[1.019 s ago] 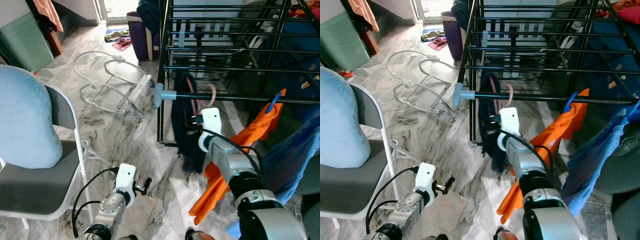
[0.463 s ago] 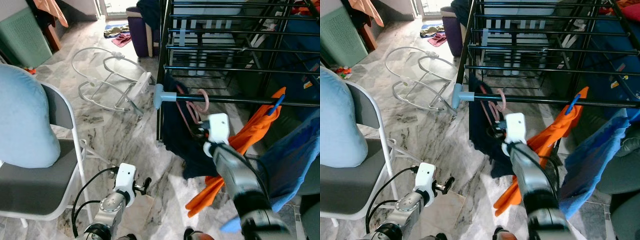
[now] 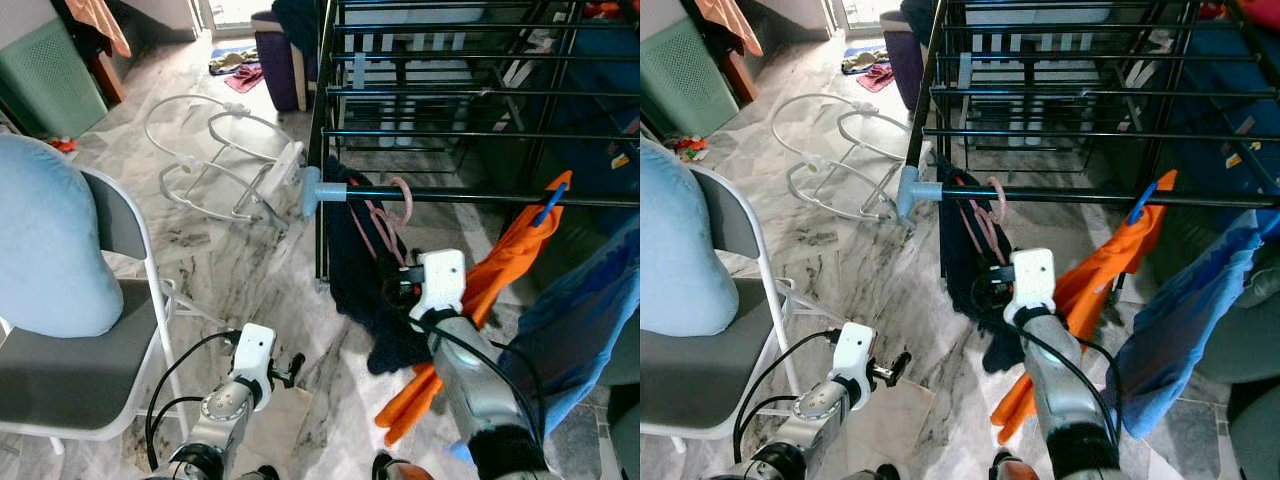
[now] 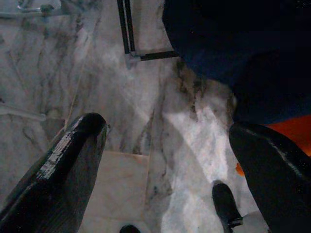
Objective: Hang hanger
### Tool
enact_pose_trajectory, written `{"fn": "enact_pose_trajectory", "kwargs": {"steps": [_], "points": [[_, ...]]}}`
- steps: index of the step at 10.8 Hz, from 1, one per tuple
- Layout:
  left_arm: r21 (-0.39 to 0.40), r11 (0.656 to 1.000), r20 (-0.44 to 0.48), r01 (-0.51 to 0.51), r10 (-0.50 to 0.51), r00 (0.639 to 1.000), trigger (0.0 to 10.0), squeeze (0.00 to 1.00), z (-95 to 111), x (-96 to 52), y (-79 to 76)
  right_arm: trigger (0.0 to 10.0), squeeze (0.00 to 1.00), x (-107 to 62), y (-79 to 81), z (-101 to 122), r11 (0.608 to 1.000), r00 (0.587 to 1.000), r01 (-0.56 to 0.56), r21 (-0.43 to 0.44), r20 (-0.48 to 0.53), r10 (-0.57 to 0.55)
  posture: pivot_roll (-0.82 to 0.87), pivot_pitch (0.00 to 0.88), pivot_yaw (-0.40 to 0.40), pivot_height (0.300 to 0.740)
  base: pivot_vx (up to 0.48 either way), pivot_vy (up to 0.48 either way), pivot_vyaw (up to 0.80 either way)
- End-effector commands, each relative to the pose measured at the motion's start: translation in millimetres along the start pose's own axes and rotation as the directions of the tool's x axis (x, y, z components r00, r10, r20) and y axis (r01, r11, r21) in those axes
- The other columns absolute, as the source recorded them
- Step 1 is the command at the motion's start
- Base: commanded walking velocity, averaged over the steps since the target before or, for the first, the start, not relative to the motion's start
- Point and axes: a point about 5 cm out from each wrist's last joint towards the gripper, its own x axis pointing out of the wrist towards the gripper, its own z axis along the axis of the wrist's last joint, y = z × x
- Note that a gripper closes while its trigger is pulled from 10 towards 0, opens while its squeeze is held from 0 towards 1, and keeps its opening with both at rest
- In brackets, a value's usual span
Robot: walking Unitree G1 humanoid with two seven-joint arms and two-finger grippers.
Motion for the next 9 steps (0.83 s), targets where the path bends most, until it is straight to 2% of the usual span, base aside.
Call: {"fn": "enact_pose_trajectory", "kwargs": {"steps": [1,3,5,9], "points": [[0.009,1.000,-0.023,-0.013,0.014,1.000,10.0,0.00,-3,-1.0,3.0,10.0,1.00,-3.0,4.1,0,1.000,1.000,-0.007,-0.008,0.009,0.007,-0.20,0.145,0.081,0.740,0.000,0.000,0.00],[0.018,0.999,-0.035,-0.047,0.047,0.998,10.0,0.00,-5,-1.2,4.0,10.0,1.00,-18.0,-5.4,-8,0.996,0.997,0.067,-0.059,0.033,-0.065,-0.20,0.141,0.077,0.740,0.000,0.000,0.00],[0.032,0.997,-0.041,-0.068,0.070,0.997,10.0,0.00,-5,-1.0,5.2,10.0,1.00,-24.9,-13.0,-5,0.995,0.992,0.095,-0.042,0.081,-0.092,-0.20,0.136,0.077,0.740,0.000,0.000,0.00],[0.038,0.994,-0.050,-0.106,0.108,0.993,10.0,0.00,-1,1.5,4.9,10.0,1.00,-28.8,-3.3,0,1.000,0.993,-0.016,-0.025,0.120,0.019,-0.21,0.121,0.075,0.740,0.000,0.000,0.00]]}}
